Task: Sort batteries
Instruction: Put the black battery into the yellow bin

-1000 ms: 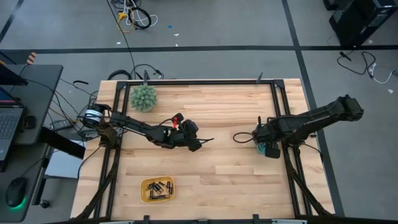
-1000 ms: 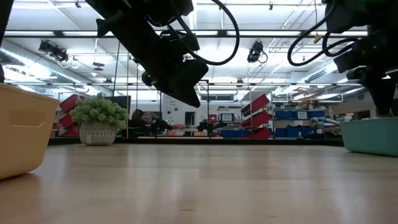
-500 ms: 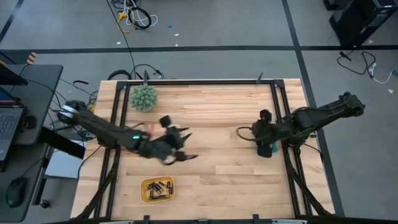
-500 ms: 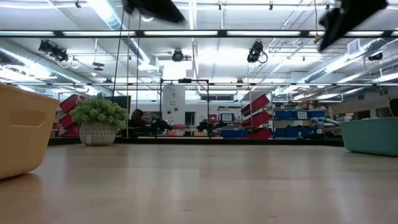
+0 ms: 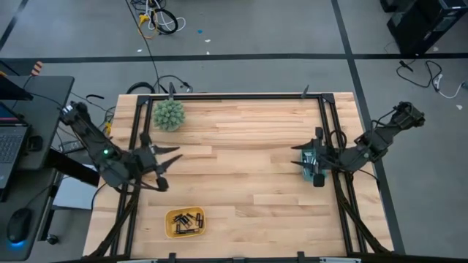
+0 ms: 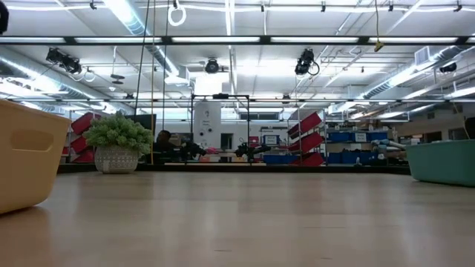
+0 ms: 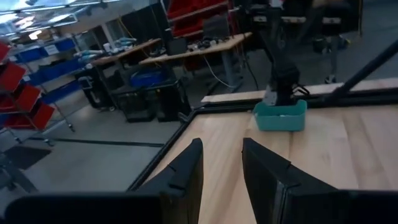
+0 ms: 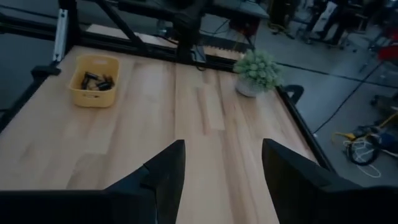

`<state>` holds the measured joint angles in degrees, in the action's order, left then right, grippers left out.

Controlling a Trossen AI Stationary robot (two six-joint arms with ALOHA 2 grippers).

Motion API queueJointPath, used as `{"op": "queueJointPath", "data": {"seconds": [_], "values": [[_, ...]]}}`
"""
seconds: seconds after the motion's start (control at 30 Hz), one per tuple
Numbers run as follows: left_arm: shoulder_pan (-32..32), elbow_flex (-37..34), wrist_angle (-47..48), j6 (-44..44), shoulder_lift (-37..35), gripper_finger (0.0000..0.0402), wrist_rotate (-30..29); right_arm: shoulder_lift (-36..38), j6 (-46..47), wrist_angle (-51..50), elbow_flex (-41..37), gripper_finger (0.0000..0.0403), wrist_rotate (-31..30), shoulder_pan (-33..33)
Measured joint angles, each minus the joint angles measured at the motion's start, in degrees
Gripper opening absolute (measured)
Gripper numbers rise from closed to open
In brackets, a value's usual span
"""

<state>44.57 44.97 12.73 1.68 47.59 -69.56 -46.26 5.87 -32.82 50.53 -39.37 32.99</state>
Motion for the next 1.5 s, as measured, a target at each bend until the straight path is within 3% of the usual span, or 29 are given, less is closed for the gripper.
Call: {"op": "queueJointPath", "data": {"seconds": [0.3, 0.5, 0.6, 0.73, 0.93, 1.07, 1.33, 1.43, 1.5], "values": [[1.84, -2.17, -0.09, -2.99, -4.68, 0.0108, -4.81, 0.22, 3.54, -0.94, -1.82, 0.0197, -9.19, 0.79], [1.84, -2.17, -4.6, -7.32, -4.66, 0.0108, -15.84, 0.33, 8.41, -1.42, -0.9, 0.0185, -30.12, -2.39], [1.18, -2.16, -7.97, -12.68, -4.7, 0.0108, -20.52, 0.61, 8.1, 0.99, 1.49, 0.0169, -32.97, -7.76], [-1.03, -2.16, -10.57, -17.21, -5.31, 0.0108, -20.62, 0.14, 7.96, 3.56, 4.44, 0.0145, -29.25, -16.63], [-4.84, -2.16, -10.76, -18.13, -5.35, 0.0108, -20.61, -4.17, 8.36, 0.27, 8.43, 0.0114, -15.43, -32.31], [-6.53, -2.16, -10.76, -18.13, -5.29, 0.0108, -20.57, -9.79, 15.62, -10.84, 11.42, 0.0102, -5.54, -41.98], [-9.42, -2.16, -10.67, -18.17, -5.31, 0.0108, -20.51, -24.01, 30.68, -33.79, 13.46, 0.0066, 8.33, -58.15], [-10.54, -2.16, -10.67, -18.17, -5.31, 0.0108, -20.5, -29.12, 33.86, -40.84, 13.46, 0.0046, 9.56, -60.3], [-11.19, -2.16, -10.63, -18.17, -5.31, 0.0108, -20.5, -31.85, 35.7, -44.52, 13.46, 0.0033, 7.03, -60.65]]}}
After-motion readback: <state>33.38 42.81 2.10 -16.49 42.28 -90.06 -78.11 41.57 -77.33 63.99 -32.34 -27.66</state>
